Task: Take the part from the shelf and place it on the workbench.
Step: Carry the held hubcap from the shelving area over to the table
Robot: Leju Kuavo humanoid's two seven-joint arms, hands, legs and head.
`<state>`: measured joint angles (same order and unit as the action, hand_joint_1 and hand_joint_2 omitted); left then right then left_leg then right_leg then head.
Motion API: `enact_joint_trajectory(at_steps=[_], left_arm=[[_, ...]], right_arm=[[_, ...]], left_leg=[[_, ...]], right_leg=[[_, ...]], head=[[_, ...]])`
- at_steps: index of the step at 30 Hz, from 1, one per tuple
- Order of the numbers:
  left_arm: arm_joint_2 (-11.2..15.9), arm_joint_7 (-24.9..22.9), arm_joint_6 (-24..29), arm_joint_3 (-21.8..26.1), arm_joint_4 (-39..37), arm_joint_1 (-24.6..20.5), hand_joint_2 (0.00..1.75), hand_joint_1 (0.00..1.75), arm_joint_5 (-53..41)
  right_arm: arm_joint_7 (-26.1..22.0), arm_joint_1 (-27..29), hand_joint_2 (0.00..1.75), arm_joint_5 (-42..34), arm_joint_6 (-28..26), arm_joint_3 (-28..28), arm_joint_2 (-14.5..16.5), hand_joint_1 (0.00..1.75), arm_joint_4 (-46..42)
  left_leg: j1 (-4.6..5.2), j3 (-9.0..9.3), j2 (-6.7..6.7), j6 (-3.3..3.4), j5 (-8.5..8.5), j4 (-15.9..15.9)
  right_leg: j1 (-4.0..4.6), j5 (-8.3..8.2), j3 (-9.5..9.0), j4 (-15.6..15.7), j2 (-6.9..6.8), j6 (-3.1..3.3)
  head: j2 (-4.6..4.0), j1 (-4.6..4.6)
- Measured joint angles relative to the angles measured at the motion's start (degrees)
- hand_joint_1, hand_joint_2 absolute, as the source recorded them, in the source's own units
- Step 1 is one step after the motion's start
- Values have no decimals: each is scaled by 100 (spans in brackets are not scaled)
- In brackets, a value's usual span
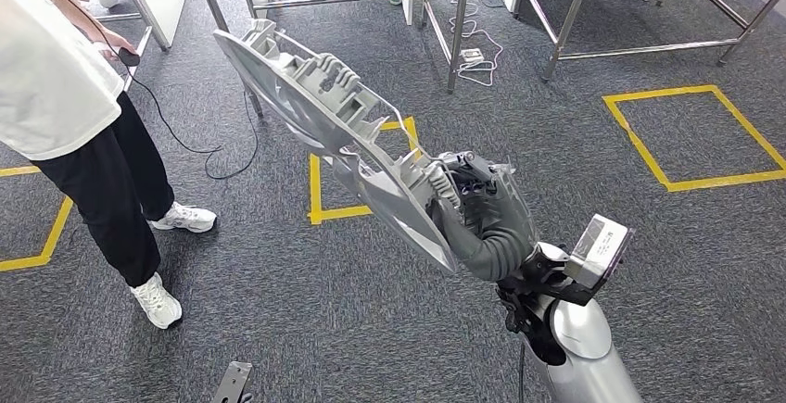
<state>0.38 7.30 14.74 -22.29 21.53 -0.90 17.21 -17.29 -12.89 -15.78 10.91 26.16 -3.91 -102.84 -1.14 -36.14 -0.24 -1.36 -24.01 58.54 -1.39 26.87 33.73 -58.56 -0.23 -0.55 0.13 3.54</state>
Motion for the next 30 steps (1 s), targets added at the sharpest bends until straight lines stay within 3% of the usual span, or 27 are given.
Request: enact_joint_trajectory(at_steps=[20, 27, 30], left_arm=[[8, -85, -104, 1, -57, -4, 175, 0, 187], [21, -85, -102, 4, -59, -4, 175, 0, 198], [21, -84, -95, 4, -61, -3, 175, 0, 198]], right_arm=[[-41, -5, 175, -128, 99, 1, 51, 175, 1], [-48, -12, 175, -180, 100, 1, 87, 175, 6], [-51, -21, 175, -185, 102, 0, 113, 175, 6]], left_leg=[[0, -1, 0, 2, 0, 1], [23, -17, 3, 90, -49, 56], [36, 21, 4, 194, -34, -14]], right_leg=[[-1, -1, -1, 1, 0, -1], [-44, -2, -11, 11, -1, -67], [-58, -10, -36, 61, -1, -139]], head=[[0, 0], [0, 4], [0, 6]])
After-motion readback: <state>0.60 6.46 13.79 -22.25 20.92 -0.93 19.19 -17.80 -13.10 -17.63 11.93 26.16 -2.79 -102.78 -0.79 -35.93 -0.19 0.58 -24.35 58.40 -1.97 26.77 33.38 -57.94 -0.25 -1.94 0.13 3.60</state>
